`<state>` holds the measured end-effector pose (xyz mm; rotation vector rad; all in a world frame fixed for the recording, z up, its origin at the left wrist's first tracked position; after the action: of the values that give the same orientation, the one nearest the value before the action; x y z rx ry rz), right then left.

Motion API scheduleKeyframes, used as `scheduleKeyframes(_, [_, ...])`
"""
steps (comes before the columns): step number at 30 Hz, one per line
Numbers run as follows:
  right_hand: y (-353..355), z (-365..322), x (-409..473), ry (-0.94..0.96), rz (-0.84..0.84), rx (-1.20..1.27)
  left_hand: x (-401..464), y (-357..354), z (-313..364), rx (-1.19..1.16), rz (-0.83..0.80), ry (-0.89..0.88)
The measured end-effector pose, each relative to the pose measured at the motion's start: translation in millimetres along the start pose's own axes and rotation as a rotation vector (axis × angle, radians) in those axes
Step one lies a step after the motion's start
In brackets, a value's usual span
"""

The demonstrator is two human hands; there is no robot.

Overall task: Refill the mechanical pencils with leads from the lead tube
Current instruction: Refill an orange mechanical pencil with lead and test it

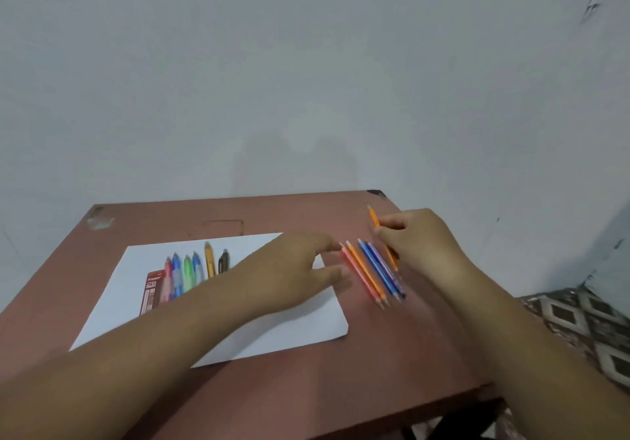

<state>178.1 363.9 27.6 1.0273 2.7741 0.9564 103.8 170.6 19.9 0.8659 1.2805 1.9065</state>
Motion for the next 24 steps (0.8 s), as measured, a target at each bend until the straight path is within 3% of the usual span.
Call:
scheduleKeyframes(6, [5.5, 20.7, -9.8, -0.020, -0.012, -0.291, 18.9, -24.4, 23.8, 0.109, 0.010, -0.042])
scheduleKeyframes(18, [-12.6, 29.7, -7.6, -0.005, 0.012, -0.392, 21.6, -36.6, 17.4, 0.151, 0.026, -0.092])
scheduleKeyframes(21, [-15.4, 20.4, -7.1, 0.124, 0.064, -0.459, 16.4, -26.3, 5.4, 0.125, 0.008, -0.047])
scheduleKeyframes(24, [-24.1, 0.3, -9.0, 0.306, 0.008, -0.460, 5.8, -13.7, -15.2, 0.134, -0.012, 0.011])
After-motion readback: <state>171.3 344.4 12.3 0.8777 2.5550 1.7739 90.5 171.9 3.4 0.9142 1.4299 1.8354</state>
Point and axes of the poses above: each hand's wrist, its own x-axis towards the middle knuckle, its own y-axis out of the back of the hand, z = x × y, the point moved 4 cm from there along x, towards the middle knuckle, and after that the axes turned 10 degrees about x, right-handed, at the moved point
